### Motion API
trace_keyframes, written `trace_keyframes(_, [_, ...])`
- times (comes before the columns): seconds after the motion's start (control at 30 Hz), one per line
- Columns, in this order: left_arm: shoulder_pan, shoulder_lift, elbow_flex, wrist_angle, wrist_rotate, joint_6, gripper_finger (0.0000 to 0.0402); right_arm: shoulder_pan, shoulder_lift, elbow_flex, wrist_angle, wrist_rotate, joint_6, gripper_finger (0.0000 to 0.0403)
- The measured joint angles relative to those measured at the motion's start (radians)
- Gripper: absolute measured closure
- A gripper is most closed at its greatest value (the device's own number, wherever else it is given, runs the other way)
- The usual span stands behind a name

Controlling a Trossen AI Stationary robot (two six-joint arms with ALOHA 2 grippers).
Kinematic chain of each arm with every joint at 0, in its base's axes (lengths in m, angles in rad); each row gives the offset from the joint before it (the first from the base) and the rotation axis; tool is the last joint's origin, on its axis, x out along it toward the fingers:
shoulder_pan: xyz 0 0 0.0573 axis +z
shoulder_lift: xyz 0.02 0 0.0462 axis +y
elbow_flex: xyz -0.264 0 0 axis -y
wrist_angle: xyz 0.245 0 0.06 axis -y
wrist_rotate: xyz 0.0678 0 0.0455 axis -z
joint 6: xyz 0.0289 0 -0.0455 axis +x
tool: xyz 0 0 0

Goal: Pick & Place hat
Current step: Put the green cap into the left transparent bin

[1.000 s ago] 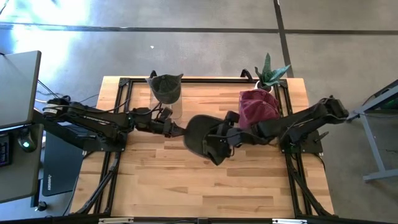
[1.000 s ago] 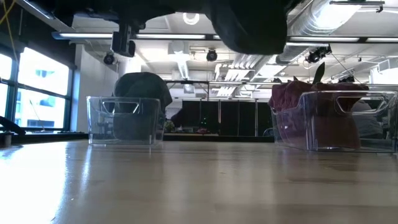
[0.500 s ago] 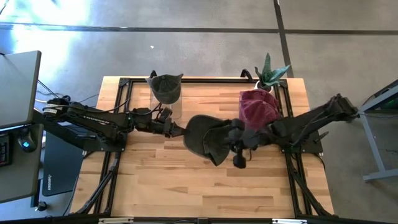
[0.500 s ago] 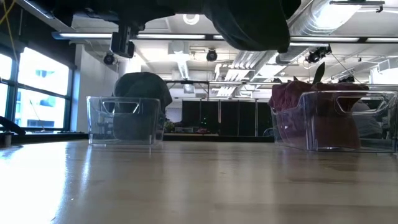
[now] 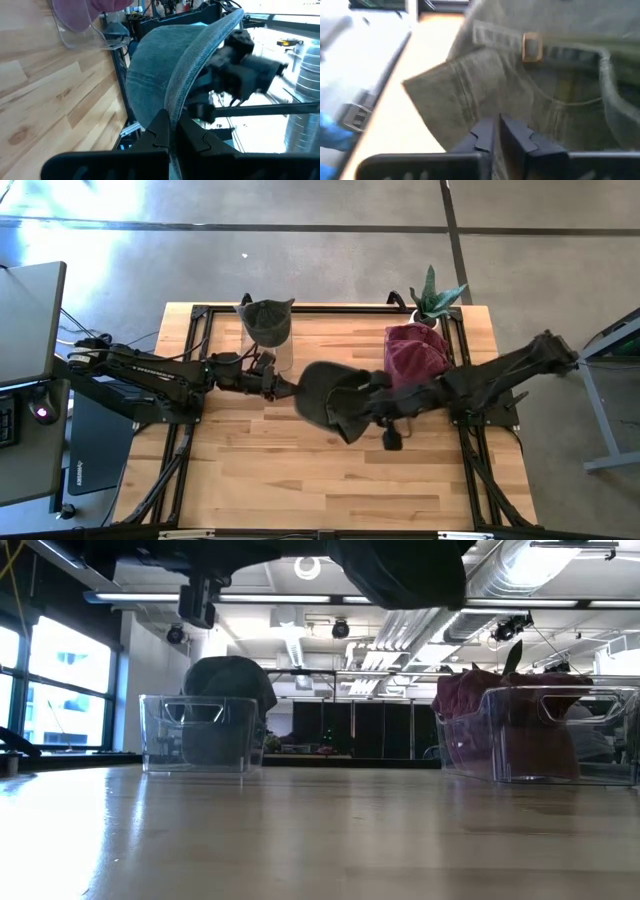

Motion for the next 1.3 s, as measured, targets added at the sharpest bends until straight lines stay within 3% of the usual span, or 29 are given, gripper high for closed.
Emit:
trace_keyframes(0.23, [0.000,0.000,0.000,0.000,0.006,-0.031,0.0402,-0.001,-0.148,0.000,-0.013,-0.238,-0.022,0.0236])
trace_keyframes(0.37, [0.000,0.000,0.000,0.000,0.026,-0.054,0.0402,0.048,-0.157,0.002,-0.103,-0.356,-0.158,0.0157])
trace_keyframes(0.43, [0.000,0.000,0.000,-0.001,0.050,-0.067,0.0402,0.073,-0.147,0.001,-0.161,-0.324,-0.291,0.0131])
trace_keyframes(0.53, [-0.001,0.000,0.000,-0.001,0.072,-0.080,0.0402,0.102,-0.123,0.001,-0.219,-0.141,-0.528,0.0114])
trace_keyframes(0.67, [-0.001,0.000,0.000,-0.001,0.078,-0.102,0.0402,0.120,-0.060,0.001,-0.289,0.101,-0.872,0.0116])
trace_keyframes(0.83, [-0.001,0.000,0.000,-0.001,0.076,-0.106,0.0402,0.114,0.037,0.000,-0.297,0.238,-1.108,0.0131])
trace_keyframes(1.1, [0.000,0.000,0.000,0.048,0.049,-0.102,0.0402,0.097,0.150,-0.001,-0.203,0.450,-1.063,0.0189])
trace_keyframes(1.3, [-0.001,0.000,0.000,0.048,0.047,-0.093,0.0401,0.098,0.142,-0.001,-0.044,0.485,-1.005,0.0310])
